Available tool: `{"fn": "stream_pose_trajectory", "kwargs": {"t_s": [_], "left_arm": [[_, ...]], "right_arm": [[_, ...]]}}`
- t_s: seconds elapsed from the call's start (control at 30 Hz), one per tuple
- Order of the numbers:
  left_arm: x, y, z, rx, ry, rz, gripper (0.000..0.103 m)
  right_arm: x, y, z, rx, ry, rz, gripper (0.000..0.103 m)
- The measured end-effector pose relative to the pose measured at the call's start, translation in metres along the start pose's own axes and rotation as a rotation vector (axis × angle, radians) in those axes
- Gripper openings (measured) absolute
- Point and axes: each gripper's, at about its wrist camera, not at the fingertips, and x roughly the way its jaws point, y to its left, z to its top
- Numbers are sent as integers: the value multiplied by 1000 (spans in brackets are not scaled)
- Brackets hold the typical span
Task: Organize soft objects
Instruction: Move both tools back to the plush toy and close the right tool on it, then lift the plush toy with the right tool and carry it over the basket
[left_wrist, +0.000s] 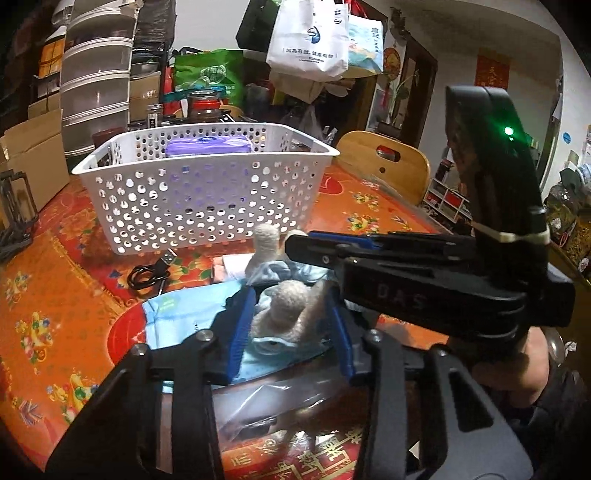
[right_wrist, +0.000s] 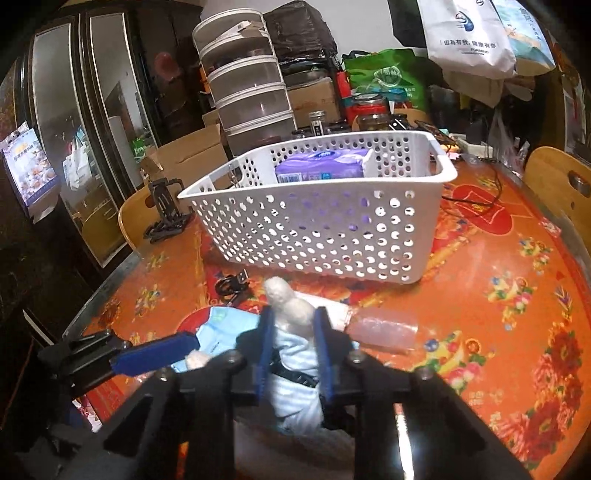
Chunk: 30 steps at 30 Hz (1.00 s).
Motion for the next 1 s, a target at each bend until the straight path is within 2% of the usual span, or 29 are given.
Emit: {"fn": "stream_pose_trajectory", "kwargs": {"t_s": [0.17,0.67,1.0], "left_arm": [[2,-2,-2,6,-3,5,15],[-19,12,0,-19,-50,1,14],[-51,17,13,-10,-116,9,14]], "right_arm": [[0,-1,-1,3,-6,-12,11],[-21,4,-2,-3,-41,-17,9],[-44,14,2,-15,-82,-12,9]]}}
